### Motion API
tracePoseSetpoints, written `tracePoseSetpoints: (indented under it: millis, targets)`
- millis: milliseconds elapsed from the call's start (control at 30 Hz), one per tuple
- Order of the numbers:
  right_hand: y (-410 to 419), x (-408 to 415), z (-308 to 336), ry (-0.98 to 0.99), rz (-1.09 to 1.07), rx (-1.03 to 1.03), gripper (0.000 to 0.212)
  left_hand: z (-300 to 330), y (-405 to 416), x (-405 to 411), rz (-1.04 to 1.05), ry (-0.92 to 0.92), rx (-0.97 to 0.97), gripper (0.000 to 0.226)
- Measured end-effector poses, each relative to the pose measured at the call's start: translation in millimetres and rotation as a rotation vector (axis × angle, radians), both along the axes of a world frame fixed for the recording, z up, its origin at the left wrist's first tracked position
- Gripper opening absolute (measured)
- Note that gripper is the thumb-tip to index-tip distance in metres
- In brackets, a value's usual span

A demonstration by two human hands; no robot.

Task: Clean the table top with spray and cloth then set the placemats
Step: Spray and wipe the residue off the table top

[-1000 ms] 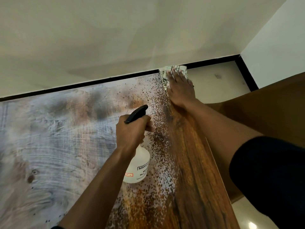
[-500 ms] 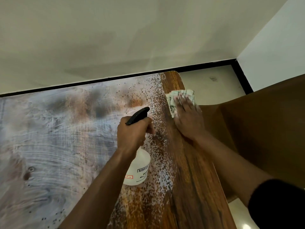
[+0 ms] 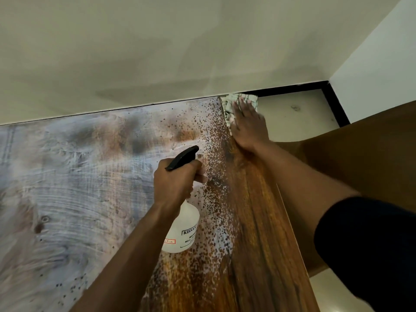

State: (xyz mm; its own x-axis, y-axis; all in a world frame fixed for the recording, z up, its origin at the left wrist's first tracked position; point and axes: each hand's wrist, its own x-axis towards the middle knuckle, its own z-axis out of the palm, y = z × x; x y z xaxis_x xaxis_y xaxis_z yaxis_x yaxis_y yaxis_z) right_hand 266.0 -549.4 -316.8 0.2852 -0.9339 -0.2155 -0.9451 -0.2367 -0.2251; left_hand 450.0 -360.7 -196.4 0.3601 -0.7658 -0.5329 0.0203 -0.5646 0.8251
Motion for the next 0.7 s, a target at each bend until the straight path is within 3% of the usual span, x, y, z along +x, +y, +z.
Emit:
tracePoseSetpoints:
  millis: [200, 333, 600, 700]
  targets:
    - [99.7, -28.3, -2.7, 0.037, -0.067, 0.005, 0.065, 2.6, 3.5, -6.5, 0.004, 0.003, 0.016, 0.019]
    - [84.3, -26.2, -0.9, 0.039, -0.044, 0.006, 0.066, 2.0, 3.5, -7.7, -0.003, 0.017, 0.012, 0.025]
    - [-37.0, 19.7, 9.7, 0.015, -0.005, 0.022, 0.063, 2.1, 2.8, -0.7, 0.02, 0.021, -0.007, 0.051]
    - [-39.2, 35.2, 10.6, 0.024, -0.057, 0.035, 0.064, 1.1, 4.6, 7.1, 0.036, 0.0, -0.003, 0.047]
